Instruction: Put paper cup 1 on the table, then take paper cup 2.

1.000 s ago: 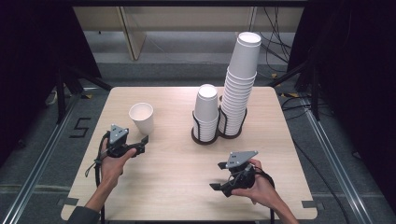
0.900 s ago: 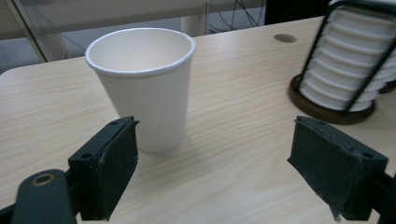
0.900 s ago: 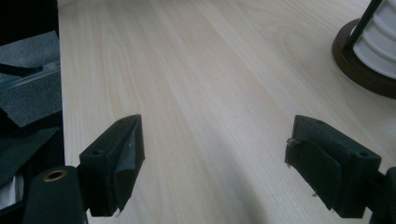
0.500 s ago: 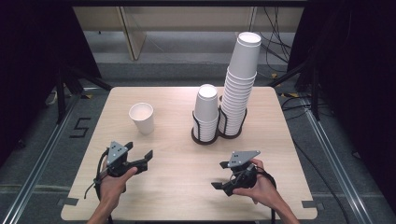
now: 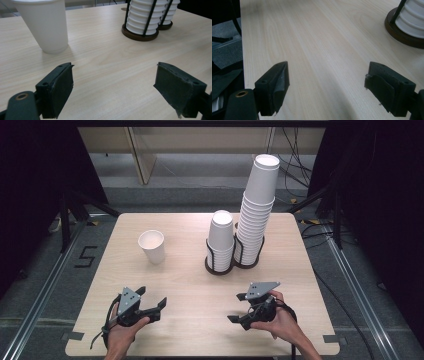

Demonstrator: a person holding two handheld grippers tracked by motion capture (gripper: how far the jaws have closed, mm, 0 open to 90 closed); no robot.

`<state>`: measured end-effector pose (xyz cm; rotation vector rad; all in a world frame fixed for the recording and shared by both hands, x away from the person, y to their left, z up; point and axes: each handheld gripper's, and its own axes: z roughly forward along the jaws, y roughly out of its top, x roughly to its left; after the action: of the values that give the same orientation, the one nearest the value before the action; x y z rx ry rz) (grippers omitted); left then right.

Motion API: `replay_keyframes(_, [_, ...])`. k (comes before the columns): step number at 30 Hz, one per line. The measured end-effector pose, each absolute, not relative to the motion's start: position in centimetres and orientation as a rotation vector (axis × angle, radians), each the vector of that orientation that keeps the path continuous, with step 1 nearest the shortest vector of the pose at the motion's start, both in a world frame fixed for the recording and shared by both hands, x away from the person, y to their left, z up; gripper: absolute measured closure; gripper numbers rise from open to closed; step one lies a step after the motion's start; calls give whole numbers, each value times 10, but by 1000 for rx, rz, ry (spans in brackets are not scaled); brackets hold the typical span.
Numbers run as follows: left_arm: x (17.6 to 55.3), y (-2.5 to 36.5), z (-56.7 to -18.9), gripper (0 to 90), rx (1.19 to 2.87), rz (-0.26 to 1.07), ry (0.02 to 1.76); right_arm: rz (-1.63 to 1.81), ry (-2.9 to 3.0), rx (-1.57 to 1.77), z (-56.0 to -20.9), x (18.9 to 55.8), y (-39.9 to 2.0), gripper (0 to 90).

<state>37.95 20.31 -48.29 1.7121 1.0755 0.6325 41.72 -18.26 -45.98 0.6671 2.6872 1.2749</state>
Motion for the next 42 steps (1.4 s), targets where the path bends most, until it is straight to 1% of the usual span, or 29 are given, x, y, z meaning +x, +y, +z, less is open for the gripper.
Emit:
replay_keyframes(4, [372,199,-485,145,1730,618,1057,1280,2691,663,-460,418,-183,195])
replay_keyframes(8, [365,196,-482,145,1744,644,1026,1273,2681,686,-459,418,-185,195])
replay_keyframes(15, [353,189,-482,145,1757,625,999,1275,2678,666,-459,418,-185,196])
replay_keyframes(21, [346,180,-482,145,1784,621,934,1288,2648,674,-455,417,-188,201])
replay_keyframes(25, [346,180,-481,145,1782,632,934,1292,2593,703,-445,418,-194,207])
replay_keyframes(30, [346,180,-484,145,1781,611,940,1303,2506,767,-431,424,-205,209])
replay_keyframes(42, [345,174,-487,145,1790,607,919,1351,2265,894,-382,439,-232,213])
